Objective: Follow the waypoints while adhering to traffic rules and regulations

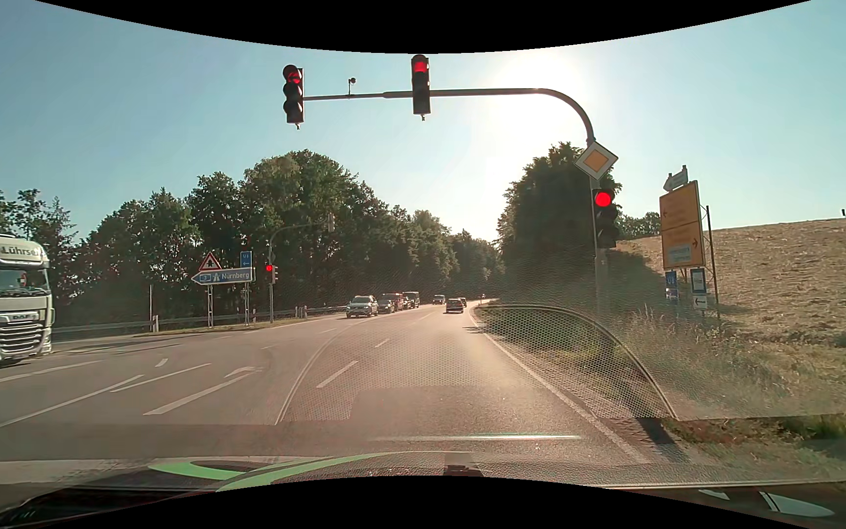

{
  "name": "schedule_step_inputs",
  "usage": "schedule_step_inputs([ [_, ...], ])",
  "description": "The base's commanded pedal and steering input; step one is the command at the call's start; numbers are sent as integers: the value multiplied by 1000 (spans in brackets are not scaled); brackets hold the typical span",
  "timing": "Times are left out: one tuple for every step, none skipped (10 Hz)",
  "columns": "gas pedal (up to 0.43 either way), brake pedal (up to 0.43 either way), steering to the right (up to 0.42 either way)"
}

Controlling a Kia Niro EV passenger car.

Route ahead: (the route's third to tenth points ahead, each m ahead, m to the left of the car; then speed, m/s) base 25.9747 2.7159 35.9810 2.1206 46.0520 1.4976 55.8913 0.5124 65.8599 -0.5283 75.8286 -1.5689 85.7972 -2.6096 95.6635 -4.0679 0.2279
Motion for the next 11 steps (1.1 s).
schedule_step_inputs([
  [0, 213, 4],
  [0, 220, 4],
  [0, 226, 4],
  [0, 226, 4],
  [0, 226, 4],
  [0, 226, 4],
  [0, 226, 4],
  [0, 226, 4],
  [0, 232, 4],
  [0, 238, 4],
  [0, 244, 4],
])
